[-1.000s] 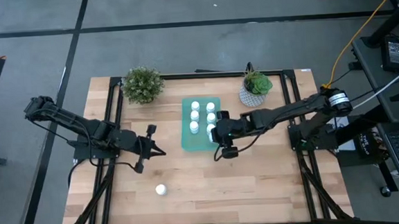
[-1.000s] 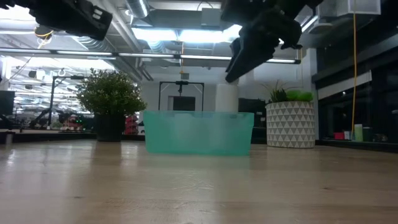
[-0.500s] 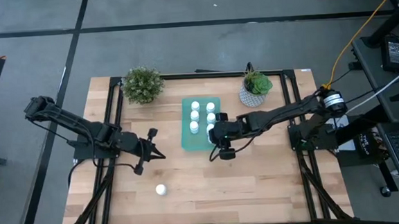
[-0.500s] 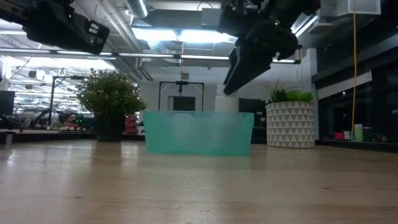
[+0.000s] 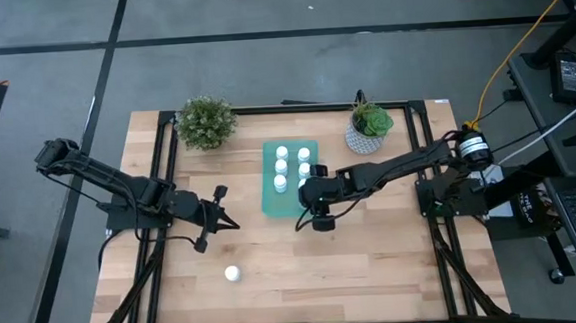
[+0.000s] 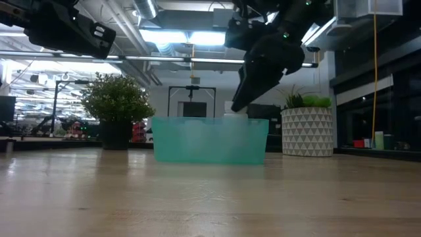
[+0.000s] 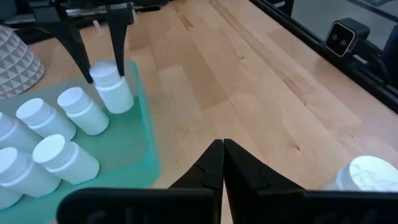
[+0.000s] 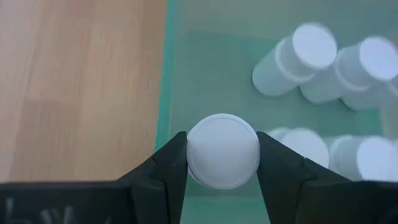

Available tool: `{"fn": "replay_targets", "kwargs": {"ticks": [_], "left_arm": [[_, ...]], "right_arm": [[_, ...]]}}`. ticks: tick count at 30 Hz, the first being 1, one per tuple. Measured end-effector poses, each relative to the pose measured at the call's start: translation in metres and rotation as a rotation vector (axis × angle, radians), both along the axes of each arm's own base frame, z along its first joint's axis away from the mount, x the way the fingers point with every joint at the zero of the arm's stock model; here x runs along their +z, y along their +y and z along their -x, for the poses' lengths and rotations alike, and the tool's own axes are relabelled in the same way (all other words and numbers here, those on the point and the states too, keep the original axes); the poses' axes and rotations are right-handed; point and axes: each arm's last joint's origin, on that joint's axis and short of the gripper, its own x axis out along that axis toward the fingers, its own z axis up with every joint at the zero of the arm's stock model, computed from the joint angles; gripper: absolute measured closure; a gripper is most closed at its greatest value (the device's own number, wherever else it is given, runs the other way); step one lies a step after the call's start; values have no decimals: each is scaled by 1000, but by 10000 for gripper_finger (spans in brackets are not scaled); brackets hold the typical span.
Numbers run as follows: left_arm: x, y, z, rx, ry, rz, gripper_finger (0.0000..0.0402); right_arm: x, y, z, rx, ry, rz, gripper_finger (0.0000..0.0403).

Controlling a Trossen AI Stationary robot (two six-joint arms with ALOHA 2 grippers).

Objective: Pick and place pill bottles into a basket
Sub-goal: Put the white pill bottle into the green bin

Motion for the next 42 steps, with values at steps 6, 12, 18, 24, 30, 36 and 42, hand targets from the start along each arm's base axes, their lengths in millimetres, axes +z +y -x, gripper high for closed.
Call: {"fn": "replay_targets", "kwargs": {"ticks": [6, 12, 18, 24, 30, 36, 42], "left_arm": [[0, 0, 0, -3, 1, 3, 396], [0, 0, 0, -6, 2, 4, 396], [0, 0, 0, 5, 6, 24, 396], [0, 0, 0, 5, 8, 24, 396], [-1, 0, 0, 7, 15, 24, 396], [-1, 0, 0, 9, 15, 27, 396], [-1, 0, 0, 14, 18, 37, 396]], "right_arm": [[0, -2, -2, -22, -15, -16, 252], [-1, -9, -2, -64, -14, -36, 252], [-1, -11, -2, -60, -15, -54, 252], [-10, -10, -6, -57, 2, -51, 252], [-13, -10, -7, -58, 10, -51, 252], [-15, -10, -7, -63, 11, -54, 252], [-24, -10, -6, -68, 3, -81, 252]]}}
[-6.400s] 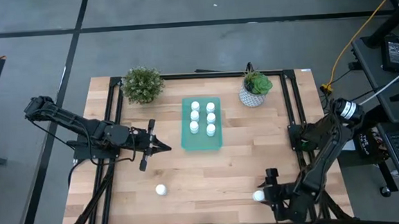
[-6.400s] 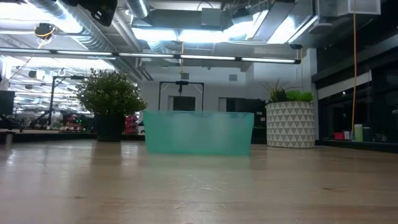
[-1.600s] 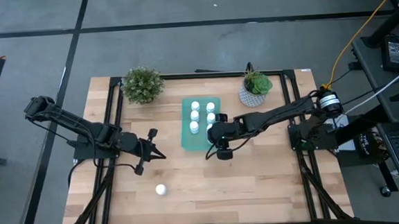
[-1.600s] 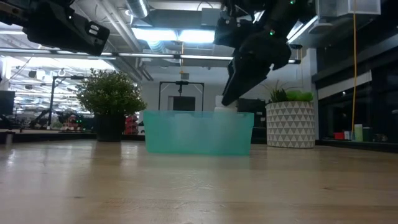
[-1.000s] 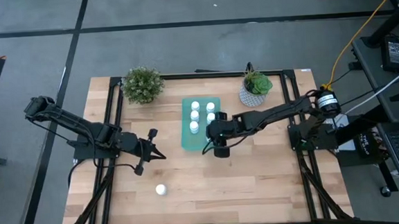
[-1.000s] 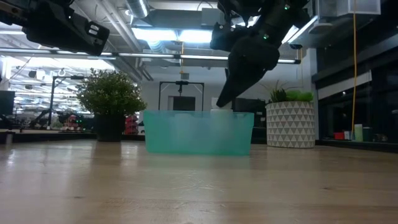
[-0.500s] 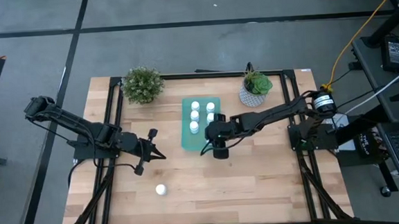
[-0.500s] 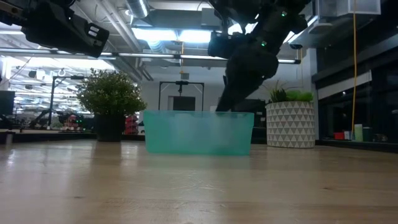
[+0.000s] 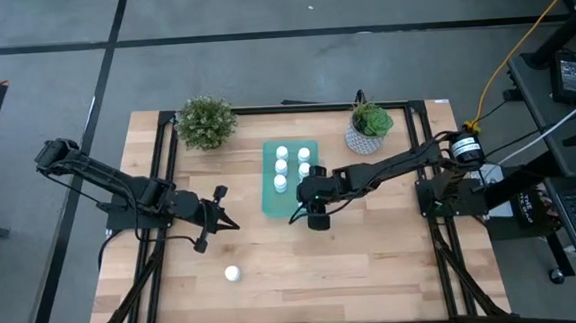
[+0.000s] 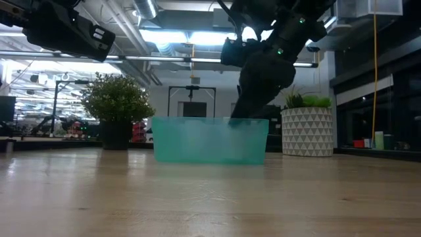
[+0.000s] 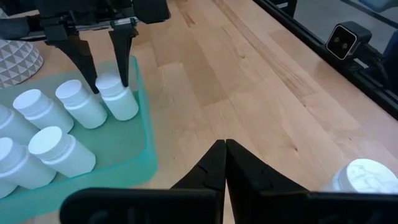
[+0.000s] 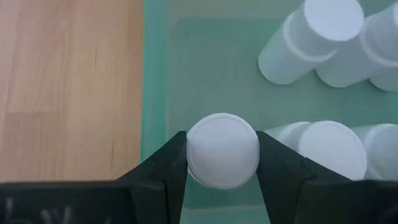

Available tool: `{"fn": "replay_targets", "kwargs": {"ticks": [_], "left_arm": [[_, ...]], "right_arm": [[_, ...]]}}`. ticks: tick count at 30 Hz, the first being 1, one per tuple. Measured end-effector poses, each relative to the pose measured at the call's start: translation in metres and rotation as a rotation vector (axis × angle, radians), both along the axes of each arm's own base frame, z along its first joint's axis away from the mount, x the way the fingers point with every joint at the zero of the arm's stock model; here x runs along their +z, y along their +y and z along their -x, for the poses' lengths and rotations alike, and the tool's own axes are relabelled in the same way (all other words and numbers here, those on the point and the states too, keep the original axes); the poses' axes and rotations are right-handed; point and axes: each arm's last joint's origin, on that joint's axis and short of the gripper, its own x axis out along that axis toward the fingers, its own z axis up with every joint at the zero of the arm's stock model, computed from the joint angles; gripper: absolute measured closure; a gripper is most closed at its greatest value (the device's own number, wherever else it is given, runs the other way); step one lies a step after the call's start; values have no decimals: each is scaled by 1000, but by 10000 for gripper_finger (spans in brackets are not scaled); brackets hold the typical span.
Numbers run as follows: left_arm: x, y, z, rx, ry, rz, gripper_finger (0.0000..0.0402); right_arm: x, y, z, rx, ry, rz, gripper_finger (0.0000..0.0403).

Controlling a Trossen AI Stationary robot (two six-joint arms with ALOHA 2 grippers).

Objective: Pick and place pill bottles into a basket
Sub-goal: Put the white pill bottle into the green bin

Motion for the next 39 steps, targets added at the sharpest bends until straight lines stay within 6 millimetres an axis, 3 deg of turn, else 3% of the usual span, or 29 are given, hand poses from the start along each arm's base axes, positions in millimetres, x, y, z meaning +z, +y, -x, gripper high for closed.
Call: {"fn": "replay_targets", "kwargs": {"ticks": [6, 15, 25, 39], "left_arm": [[0, 0, 0, 0, 0, 0, 396], [0, 0, 0, 0, 0, 0, 396], [0, 0, 0, 0, 0, -1, 396], [0, 0, 0, 1, 0, 0, 396]], "right_arm": [[0, -1, 0, -2, 3, 3, 250], [-2, -2, 2, -6, 29, 5, 172], [1, -2, 3, -3, 20, 6, 177], [55, -3, 18, 0, -155, -3, 178]]}}
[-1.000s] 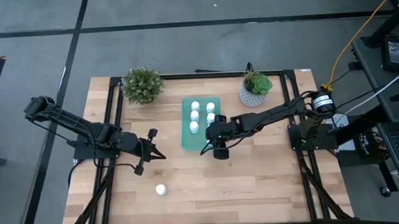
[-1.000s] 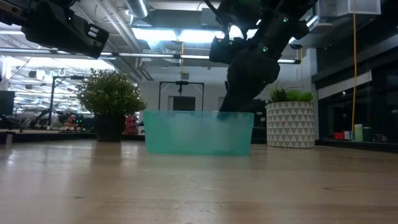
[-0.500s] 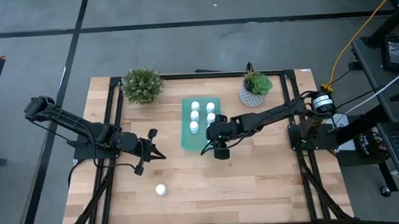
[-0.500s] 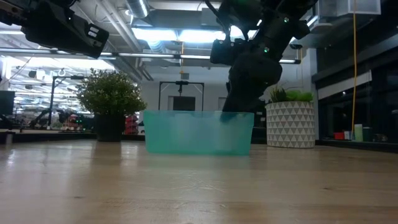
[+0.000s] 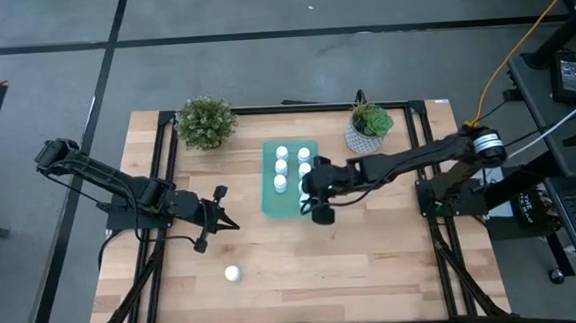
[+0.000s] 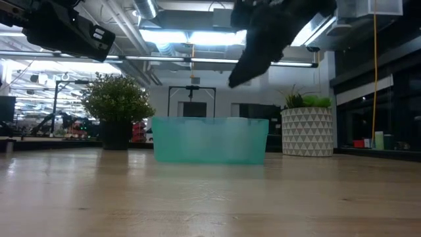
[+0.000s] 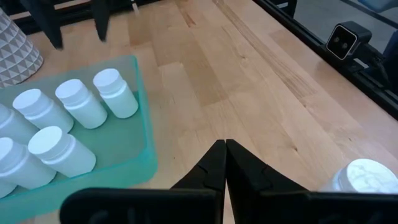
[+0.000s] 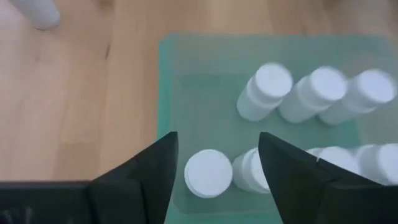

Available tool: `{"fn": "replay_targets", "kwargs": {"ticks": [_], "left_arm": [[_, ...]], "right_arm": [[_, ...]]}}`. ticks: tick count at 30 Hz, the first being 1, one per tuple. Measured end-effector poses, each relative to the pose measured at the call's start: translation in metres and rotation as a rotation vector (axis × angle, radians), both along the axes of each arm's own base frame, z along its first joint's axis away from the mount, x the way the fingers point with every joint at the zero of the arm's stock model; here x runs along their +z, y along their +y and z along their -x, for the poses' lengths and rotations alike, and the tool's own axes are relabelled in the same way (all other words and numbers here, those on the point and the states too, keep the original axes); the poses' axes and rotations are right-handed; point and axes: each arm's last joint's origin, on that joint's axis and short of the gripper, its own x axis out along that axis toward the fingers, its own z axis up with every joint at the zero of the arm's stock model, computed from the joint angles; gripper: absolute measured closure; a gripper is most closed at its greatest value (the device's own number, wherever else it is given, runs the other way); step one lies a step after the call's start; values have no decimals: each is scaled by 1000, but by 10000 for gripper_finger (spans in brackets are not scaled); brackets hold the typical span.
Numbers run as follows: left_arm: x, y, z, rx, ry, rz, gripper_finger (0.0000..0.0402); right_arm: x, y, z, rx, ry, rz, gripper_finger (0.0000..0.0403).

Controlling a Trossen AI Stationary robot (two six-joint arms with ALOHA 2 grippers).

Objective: Pick and place pill bottles into a basket
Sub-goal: Put the white pill bottle into the green bin

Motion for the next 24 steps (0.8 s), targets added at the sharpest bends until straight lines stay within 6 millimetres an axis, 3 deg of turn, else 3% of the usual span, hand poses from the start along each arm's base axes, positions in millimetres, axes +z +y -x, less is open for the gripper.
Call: {"fn": "replay_targets", "kwargs": {"ticks": [6, 11, 17, 24], "left_arm": [[0, 0, 0, -3, -2, -6, 396], [0, 0, 0, -5, -3, -9, 396], [1, 0, 0, 2, -7, 7, 368], [2, -1, -1, -27, -17, 29, 278]], "right_arm": [[32, -1, 15, 60, -88, 59, 216], [47, 0, 29, 23, -97, 80, 280], [44, 13, 36, -19, -56, 181, 392], [7, 32, 42, -59, -179, 220, 399]]}}
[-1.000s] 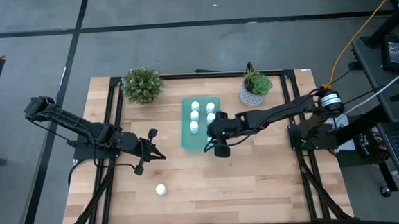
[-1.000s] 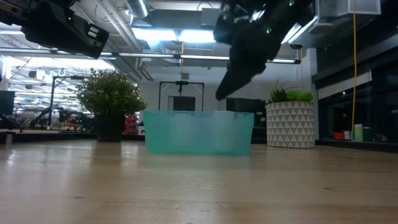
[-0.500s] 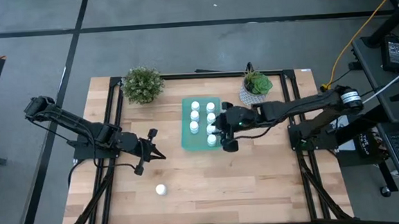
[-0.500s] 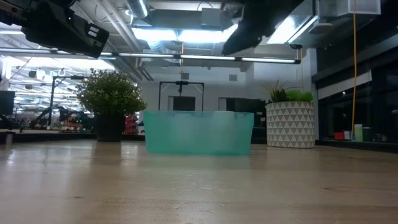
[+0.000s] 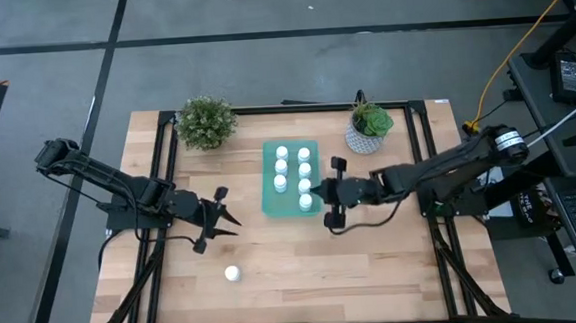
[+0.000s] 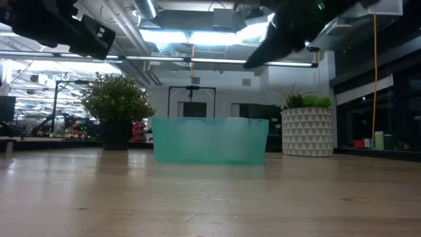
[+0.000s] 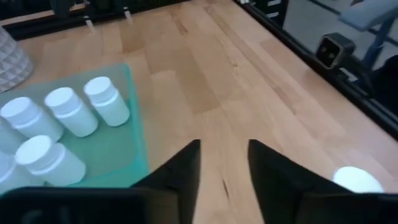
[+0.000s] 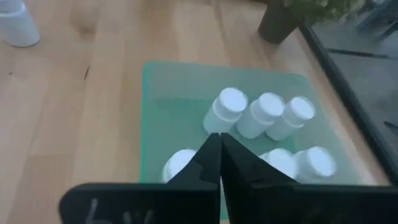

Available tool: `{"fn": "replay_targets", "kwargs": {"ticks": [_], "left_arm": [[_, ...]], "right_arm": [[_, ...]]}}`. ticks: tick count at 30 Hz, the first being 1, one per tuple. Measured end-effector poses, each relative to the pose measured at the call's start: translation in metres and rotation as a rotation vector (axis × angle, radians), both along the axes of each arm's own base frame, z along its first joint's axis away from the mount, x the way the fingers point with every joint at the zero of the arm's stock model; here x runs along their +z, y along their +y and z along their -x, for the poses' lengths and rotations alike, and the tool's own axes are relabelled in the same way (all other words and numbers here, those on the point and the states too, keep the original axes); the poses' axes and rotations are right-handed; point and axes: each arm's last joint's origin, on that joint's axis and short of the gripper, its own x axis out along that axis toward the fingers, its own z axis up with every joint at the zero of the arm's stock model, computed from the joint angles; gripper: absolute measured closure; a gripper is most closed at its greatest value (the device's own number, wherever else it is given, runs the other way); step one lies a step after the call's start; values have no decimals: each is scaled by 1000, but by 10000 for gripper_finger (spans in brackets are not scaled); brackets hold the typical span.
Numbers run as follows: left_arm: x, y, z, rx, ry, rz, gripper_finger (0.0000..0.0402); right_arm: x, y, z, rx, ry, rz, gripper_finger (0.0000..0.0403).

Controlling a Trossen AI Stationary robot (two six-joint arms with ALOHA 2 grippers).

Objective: Pick and place pill bottles into a basket
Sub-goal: Put the white pill bottle into the green bin

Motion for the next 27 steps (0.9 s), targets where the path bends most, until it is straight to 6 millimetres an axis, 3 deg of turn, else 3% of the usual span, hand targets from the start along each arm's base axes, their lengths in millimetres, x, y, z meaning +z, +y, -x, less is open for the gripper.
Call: {"fn": "replay_targets", "kwargs": {"ticks": [3, 11, 19, 27], "left_arm": [[0, -1, 0, -36, 6, 18, 237], [1, -11, 4, -115, 0, 35, 162], [0, -28, 3, -154, -10, 91, 157], [-9, -55, -9, -87, 66, 113, 153]], "right_arm": [[-17, 6, 5, 4, -61, -36, 396], [-40, 21, 19, 86, -195, -44, 401], [-46, 25, 22, 187, -175, -139, 401], [-47, 25, 22, 205, -163, -119, 402]]}}
